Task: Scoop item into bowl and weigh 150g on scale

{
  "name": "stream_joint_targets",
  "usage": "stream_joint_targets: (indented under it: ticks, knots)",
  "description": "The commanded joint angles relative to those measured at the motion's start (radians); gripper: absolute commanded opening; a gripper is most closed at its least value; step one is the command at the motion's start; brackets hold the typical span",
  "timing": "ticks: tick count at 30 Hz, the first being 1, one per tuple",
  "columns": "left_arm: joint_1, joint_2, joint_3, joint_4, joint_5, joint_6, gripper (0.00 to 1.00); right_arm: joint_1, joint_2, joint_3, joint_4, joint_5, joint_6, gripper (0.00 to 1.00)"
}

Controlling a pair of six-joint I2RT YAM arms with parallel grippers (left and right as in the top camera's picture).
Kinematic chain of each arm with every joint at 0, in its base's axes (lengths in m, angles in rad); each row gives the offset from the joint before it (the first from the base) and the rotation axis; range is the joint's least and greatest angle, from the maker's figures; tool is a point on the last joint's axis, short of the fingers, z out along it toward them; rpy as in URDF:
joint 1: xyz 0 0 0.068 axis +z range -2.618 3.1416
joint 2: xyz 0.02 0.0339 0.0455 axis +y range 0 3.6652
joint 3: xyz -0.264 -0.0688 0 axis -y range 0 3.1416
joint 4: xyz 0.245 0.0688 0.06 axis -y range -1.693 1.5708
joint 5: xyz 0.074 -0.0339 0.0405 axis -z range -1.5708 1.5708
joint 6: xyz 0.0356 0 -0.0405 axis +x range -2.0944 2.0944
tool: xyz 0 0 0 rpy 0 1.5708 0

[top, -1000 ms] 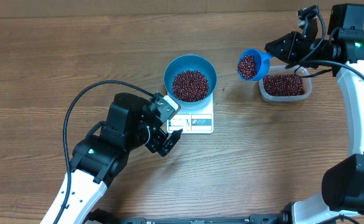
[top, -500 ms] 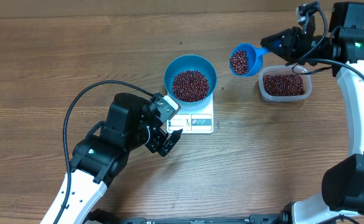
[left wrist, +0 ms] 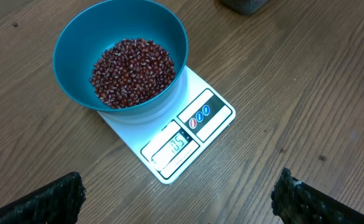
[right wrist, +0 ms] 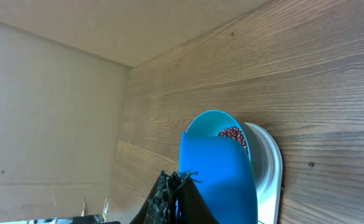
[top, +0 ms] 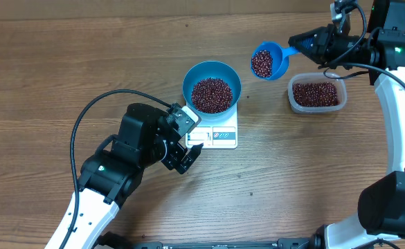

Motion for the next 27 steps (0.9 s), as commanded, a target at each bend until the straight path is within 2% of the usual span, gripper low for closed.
stream_joint_targets:
  ticks: [1, 17, 27]
  knots:
    - [0.004, -0.012, -0.005, 0.000, 0.015, 0.008, 1.00, 0.020, -0.032, 0.035, 0.012, -0.027, 0.016, 0.04]
    - [0.004, -0.012, -0.005, 0.000, 0.015, 0.008, 1.00, 0.099, -0.032, 0.035, 0.026, 0.021, 0.015, 0.04]
    - [0.004, -0.012, -0.005, 0.000, 0.015, 0.008, 0.99, 0.220, -0.032, 0.035, 0.063, 0.237, 0.007, 0.04]
